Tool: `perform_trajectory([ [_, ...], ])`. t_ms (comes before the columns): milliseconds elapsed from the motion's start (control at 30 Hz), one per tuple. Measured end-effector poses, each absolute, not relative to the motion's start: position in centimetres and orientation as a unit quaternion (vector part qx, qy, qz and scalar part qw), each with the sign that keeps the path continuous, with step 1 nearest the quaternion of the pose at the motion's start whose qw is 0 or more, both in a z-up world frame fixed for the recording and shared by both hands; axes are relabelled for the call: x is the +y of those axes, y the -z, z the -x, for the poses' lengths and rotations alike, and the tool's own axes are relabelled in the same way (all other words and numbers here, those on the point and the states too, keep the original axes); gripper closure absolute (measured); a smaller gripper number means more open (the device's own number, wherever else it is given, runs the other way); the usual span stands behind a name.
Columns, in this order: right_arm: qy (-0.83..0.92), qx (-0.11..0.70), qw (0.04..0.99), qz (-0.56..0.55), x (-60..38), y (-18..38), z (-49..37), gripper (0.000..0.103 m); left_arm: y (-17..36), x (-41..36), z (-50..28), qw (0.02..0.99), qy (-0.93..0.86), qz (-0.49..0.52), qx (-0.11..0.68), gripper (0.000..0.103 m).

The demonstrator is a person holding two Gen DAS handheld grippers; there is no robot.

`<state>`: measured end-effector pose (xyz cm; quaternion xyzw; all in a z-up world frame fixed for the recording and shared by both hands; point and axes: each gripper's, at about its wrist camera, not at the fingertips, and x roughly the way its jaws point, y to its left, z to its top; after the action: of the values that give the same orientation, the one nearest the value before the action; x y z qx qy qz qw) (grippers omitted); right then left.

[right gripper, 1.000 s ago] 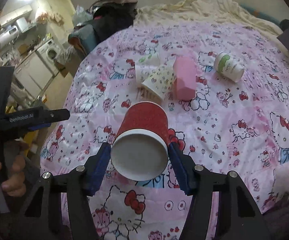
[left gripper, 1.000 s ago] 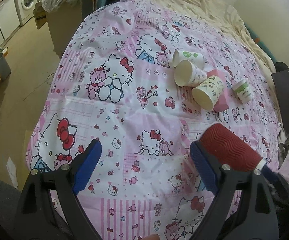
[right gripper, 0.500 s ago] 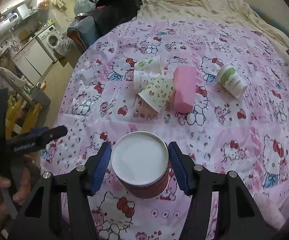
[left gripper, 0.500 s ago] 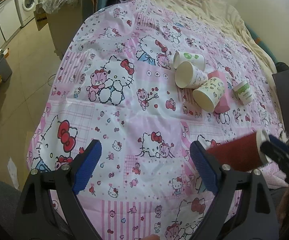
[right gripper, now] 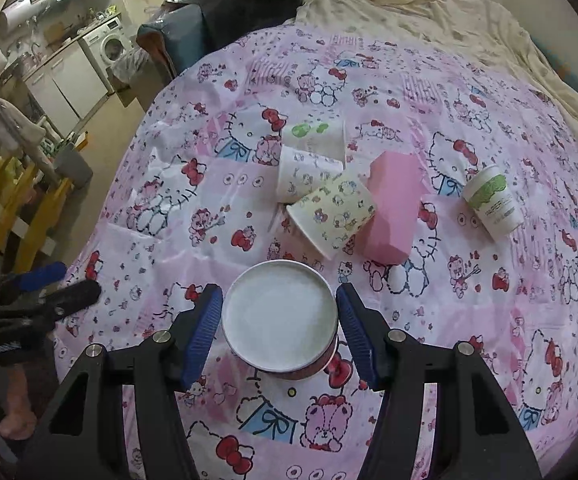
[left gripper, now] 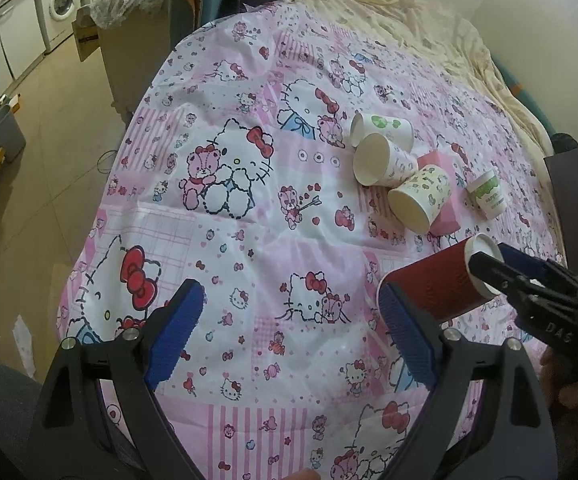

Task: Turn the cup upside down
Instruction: 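Rotate the red cup rim-down with the right tool and set it on the bed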

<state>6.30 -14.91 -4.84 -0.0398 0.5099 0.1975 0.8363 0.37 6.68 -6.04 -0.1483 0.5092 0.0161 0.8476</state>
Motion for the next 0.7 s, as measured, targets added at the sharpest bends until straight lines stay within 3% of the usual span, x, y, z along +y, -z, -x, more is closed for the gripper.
perform_trajectory([
  [267, -0.205, 0.498, 0.842, 0.019, -15.4, 4.6, -6.2, 0.038, 5.8, 6.4, -0.3, 0.852, -0.02, 0.136, 0.506, 0.015],
  [333, -0.206, 0.494, 0.844, 0.011, -15.7, 4.3, -5.9, 0.021, 5.6, 6.1, -0.2, 0.857, -0.024, 0.124, 0.5, 0.015],
  [400, -0.211, 0.483, 0.85, -0.001, -16.1, 3.6, -5.5, 0.014, 5.1, 5.9, 0.0, 0.865, -0.027, 0.112, 0.489, 0.015],
  [600, -0.214, 0.438, 0.872, -0.035, -18.4, 1.5, -3.1, 0.012, 4.1, 5.4, 0.9, 0.88, -0.018, 0.109, 0.461, 0.015],
  [700, -0.198, 0.405, 0.891, -0.053, -20.5, 0.4, -1.0, 0.007, 3.0, 4.6, 1.8, 0.897, -0.012, 0.089, 0.433, 0.015],
])
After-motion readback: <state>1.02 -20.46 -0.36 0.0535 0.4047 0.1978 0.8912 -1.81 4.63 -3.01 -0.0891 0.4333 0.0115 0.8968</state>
